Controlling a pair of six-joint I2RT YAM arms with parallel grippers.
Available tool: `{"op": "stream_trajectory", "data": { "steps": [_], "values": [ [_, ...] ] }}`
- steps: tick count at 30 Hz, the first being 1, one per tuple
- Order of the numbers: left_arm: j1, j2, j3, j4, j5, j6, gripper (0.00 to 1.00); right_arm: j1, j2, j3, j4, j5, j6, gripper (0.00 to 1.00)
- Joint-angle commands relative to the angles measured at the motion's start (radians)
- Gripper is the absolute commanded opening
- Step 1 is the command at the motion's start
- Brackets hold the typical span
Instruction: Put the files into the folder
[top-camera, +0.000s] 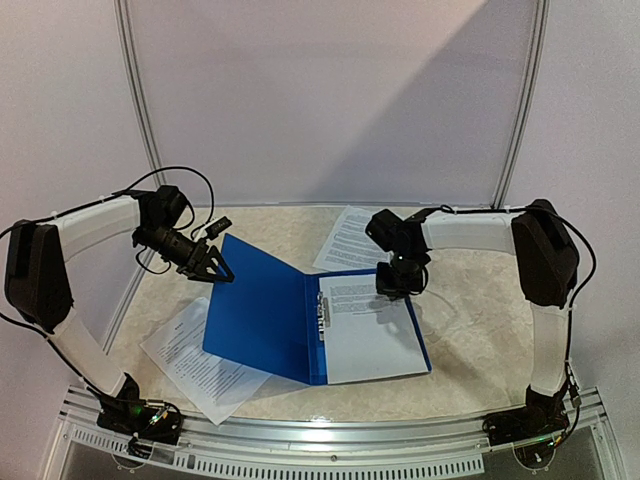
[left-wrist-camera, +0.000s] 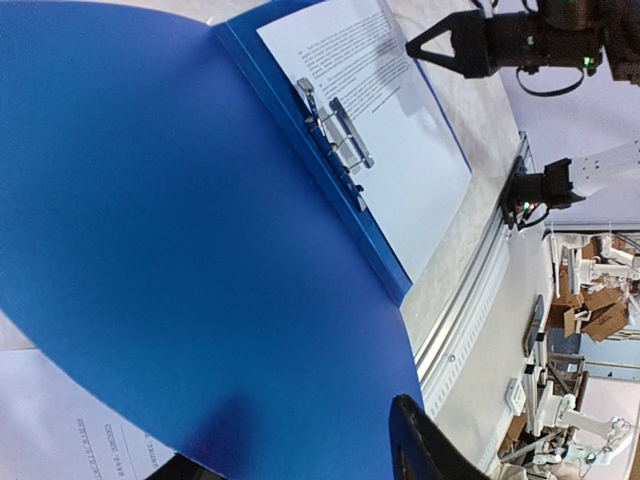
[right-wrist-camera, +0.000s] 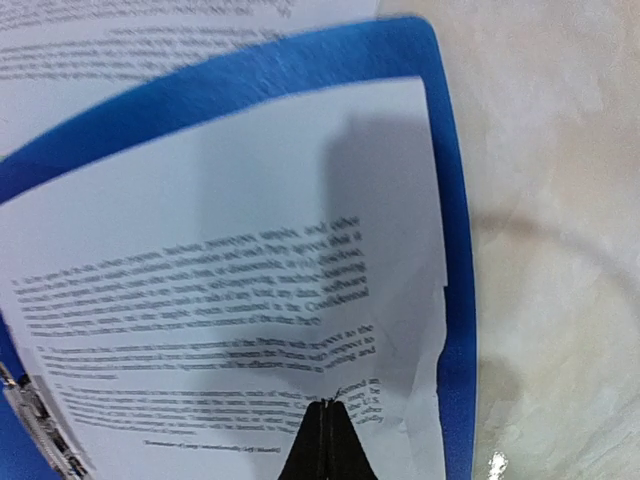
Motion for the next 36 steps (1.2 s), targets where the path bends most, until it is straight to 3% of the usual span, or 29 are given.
{"op": "stream_trajectory", "data": {
  "steps": [1,7,16,21,29,36],
  "values": [
    [-0.013,0.001,0.013,0.001,-0.004,0.015,0.5,0.028,-0.042,0.069,-0.013,0.043,-0.038,0.0],
    [-0.014,0.002,0.013,0.001,-0.006,0.015,0.5,0.052,-0.027,0.003,0.068,-0.062,-0.015,0.0],
    [-0.014,0.003,0.013,0.0,-0.004,0.014,0.5,0.039,0.016,-0.118,0.146,-0.055,0.05,0.0],
    [-0.014,0.0,0.013,-0.002,-0.004,0.018,0.5,0.039,0.073,-0.118,0.15,-0.084,0.055,0.0],
    [-0.014,0.0,0.014,-0.001,-0.003,0.018,0.5,0.041,0.006,-0.053,0.122,-0.031,0.032,0.0],
    [-0.013,-0.001,0.013,0.0,-0.003,0.019,0.5,0.126,-0.023,-0.011,0.168,-0.013,0.003,0.0]
  ]
}}
